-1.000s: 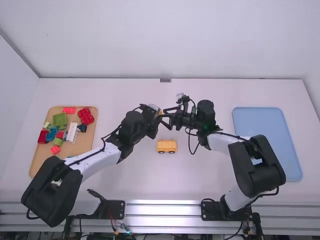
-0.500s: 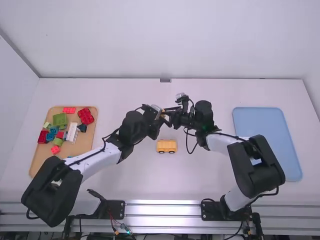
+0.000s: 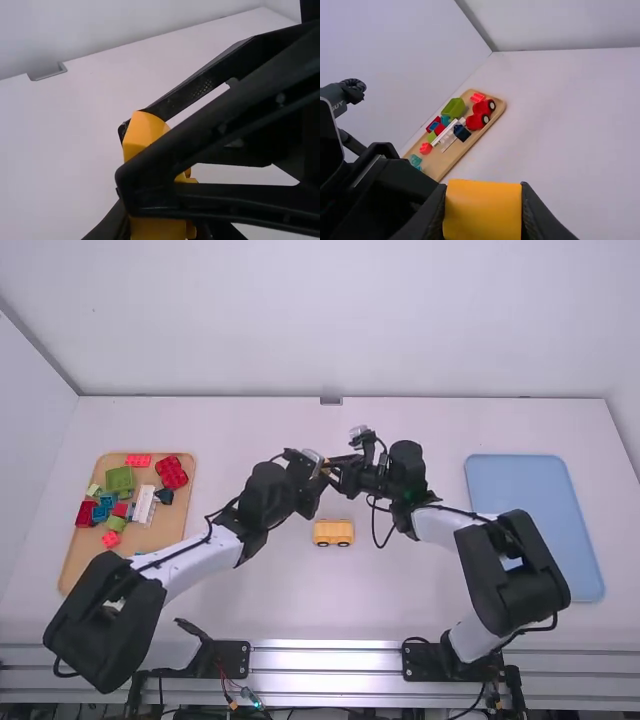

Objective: Assemble lego blocks to make yellow taxi

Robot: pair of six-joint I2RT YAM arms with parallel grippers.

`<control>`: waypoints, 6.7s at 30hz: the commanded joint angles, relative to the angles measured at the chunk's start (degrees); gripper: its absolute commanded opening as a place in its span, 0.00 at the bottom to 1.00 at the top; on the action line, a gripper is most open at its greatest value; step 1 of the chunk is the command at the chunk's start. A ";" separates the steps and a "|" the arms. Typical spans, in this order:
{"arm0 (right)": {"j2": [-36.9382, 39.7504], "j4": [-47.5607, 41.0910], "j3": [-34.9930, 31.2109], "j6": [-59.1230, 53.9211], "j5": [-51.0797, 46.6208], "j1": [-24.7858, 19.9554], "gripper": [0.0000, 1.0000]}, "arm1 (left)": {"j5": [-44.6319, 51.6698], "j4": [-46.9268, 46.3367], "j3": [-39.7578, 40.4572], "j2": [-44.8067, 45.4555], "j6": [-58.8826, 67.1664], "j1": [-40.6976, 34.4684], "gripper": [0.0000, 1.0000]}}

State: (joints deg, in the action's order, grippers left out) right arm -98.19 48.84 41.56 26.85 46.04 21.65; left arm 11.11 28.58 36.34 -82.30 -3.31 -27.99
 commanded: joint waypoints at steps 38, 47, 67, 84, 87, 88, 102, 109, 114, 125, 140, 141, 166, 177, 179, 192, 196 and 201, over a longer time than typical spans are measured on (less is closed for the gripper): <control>6.67 -83.89 15.37 -74.07 -40.15 1.75 0.03 | 70.82 -40.50 7.10 2.58 74.03 31.82 0.99; 4.52 -77.68 9.62 -76.41 -43.15 4.92 0.01 | 70.55 -44.63 7.10 2.58 77.22 31.21 0.99; -8.76 -83.49 19.50 -83.71 -42.86 4.98 0.10 | 67.49 -44.04 5.16 2.58 77.24 31.63 0.99; -2.45 -86.29 20.70 -82.53 -38.14 3.06 0.99 | 64.06 -43.10 5.16 2.58 77.18 31.32 0.99; 2.03 -86.62 18.86 -89.37 -26.67 -1.29 0.99 | 60.54 -42.60 5.16 2.12 75.03 30.40 0.99; 3.08 -86.44 17.94 -91.43 -23.39 -2.86 0.99 | 60.30 -42.01 5.14 1.60 74.51 30.01 0.99; -2.21 -57.77 -3.67 -100.65 8.57 -24.83 0.99 | 59.89 -23.39 5.16 -15.47 62.82 19.93 0.99; -9.88 -54.77 -4.02 -111.36 11.23 -26.21 0.84 | 60.43 -23.58 5.16 -15.76 62.62 18.86 0.99; -12.46 -51.65 -4.02 -109.24 10.73 -26.14 0.77 | 60.41 -23.76 5.16 -15.76 62.66 18.82 0.99; -14.23 -50.07 -4.04 -107.62 9.31 -26.23 0.52 | 60.43 -23.56 5.18 -15.76 62.66 18.67 0.99; -14.23 -49.90 -4.04 -108.00 11.23 -26.45 0.34 | 63.49 -23.41 5.16 -15.76 62.66 18.67 0.99; -14.45 -49.40 -4.04 -107.62 11.28 -26.45 0.33 | 63.41 -23.45 5.16 -15.76 62.69 18.60 0.99; -19.26 -46.23 -3.72 -108.10 13.99 -26.56 0.47 | 63.45 -23.50 5.18 -15.76 62.69 18.43 0.99; -19.26 -46.21 -3.72 -108.08 14.19 -26.53 0.29 | 63.41 -23.54 5.16 -15.76 62.71 18.23 0.99; -19.26 -46.23 -3.72 -108.10 14.14 -26.53 0.26 | 63.41 -23.52 5.16 -15.76 62.71 18.23 0.99; -18.12 -59.45 2.10 -108.30 19.87 -27.93 0.16 | 54.36 -22.88 3.96 -16.81 62.90 15.65 0.99; -16.52 -70.60 6.08 -115.91 20.00 -26.23 0.12 | 50.66 -14.73 2.25 -19.78 57.18 13.55 0.99; -14.12 -81.46 9.90 -124.58 20.44 -23.91 0.11 | 49.40 -5.05 0.72 -25.16 52.30 13.29 0.99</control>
State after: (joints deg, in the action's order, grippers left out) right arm -114.69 -31.38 49.87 -91.88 64.88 -3.03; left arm 61.25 22.83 37.91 -105.82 52.27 -14.85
